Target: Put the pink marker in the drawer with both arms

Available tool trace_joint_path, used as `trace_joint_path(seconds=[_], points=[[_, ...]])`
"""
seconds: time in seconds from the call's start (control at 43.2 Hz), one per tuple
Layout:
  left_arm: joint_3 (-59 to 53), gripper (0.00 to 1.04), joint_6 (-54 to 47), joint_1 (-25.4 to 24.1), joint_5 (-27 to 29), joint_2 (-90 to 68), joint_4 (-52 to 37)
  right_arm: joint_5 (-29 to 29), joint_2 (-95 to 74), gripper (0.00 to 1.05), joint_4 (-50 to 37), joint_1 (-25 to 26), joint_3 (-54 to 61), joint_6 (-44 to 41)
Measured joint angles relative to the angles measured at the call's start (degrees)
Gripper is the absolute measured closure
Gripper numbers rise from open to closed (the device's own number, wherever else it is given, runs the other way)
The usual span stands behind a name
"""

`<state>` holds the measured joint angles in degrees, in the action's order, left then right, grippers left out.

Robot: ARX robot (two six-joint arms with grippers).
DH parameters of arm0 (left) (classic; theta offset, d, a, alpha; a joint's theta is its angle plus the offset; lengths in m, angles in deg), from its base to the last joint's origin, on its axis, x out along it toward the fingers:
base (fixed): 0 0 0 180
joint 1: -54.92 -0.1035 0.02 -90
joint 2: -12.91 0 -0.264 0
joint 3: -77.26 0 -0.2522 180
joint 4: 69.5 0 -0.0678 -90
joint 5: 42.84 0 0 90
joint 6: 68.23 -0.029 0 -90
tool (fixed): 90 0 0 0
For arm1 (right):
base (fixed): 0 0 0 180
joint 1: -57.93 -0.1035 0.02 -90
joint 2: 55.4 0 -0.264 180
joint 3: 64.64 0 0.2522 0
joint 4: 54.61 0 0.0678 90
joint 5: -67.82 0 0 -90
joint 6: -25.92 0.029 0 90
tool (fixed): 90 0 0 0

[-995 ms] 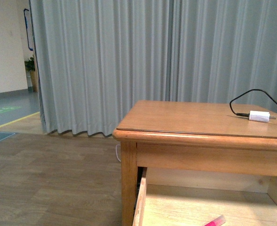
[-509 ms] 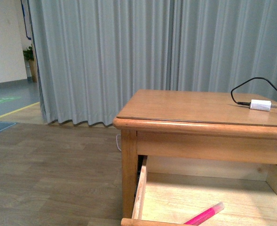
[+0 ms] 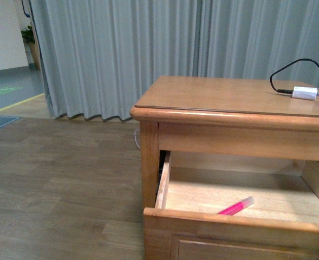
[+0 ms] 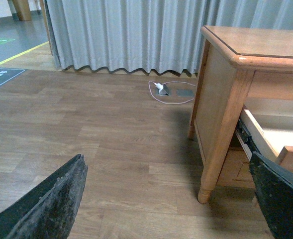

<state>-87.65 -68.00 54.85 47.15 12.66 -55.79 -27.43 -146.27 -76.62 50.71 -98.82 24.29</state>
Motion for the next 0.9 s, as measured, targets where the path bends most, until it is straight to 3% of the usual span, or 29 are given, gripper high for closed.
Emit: trace_joint_path(seconds=[0.278, 0.902], points=[[0.0, 0.06, 0.0, 0.0, 0.0, 0.0, 0.0, -2.4, -11.0, 0.08, -7.8, -0.1, -8.3, 1.6], [0.0, 0.06, 0.0, 0.0, 0.0, 0.0, 0.0, -8.2, -28.1, 0.08, -4.9, -1.6, -35.0, 5.4]])
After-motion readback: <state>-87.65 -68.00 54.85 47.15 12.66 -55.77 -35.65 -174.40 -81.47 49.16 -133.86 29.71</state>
